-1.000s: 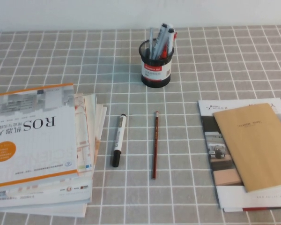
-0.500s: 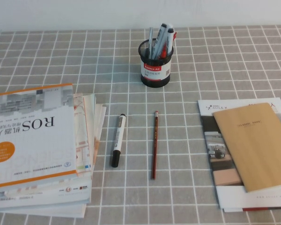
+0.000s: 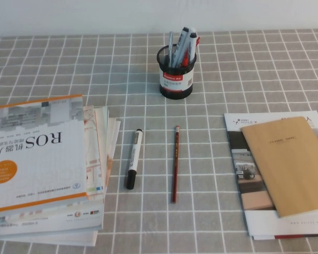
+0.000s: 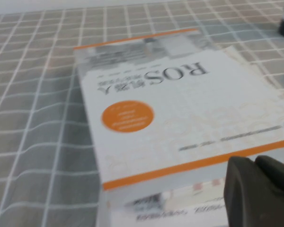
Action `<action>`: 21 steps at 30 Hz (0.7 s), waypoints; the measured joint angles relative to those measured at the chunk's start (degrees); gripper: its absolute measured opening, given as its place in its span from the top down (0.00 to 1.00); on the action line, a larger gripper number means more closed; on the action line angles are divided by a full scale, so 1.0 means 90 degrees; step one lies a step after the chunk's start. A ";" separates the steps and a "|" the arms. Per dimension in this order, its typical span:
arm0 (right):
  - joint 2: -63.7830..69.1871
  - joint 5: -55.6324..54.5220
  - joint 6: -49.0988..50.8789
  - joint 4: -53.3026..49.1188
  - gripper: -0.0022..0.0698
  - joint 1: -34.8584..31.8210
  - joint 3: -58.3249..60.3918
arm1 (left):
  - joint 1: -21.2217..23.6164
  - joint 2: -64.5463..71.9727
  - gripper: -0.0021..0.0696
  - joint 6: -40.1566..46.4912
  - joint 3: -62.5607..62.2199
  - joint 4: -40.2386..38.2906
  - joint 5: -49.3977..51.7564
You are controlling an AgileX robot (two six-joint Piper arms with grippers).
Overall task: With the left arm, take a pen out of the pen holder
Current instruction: 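Take a marker out of the pen holder and lay it on the table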
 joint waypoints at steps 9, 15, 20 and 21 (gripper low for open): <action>0.0000 0.0000 0.0000 0.0000 0.99 0.0000 0.0000 | 0.0379 -0.0448 0.97 0.0426 0.0015 0.0000 0.0668; 0.0000 0.0000 0.0000 0.0000 0.99 0.0000 0.0000 | 0.0326 -0.0458 0.97 0.0476 0.0015 0.0000 0.0690; 0.0000 0.0000 0.0000 0.0000 0.99 0.0000 0.0000 | 0.0326 -0.0458 0.97 0.0492 0.0015 0.0000 0.0690; 0.0000 0.0000 0.0000 0.0000 0.99 0.0000 0.0000 | 0.0326 -0.0458 0.97 0.0498 0.0015 0.0000 0.0690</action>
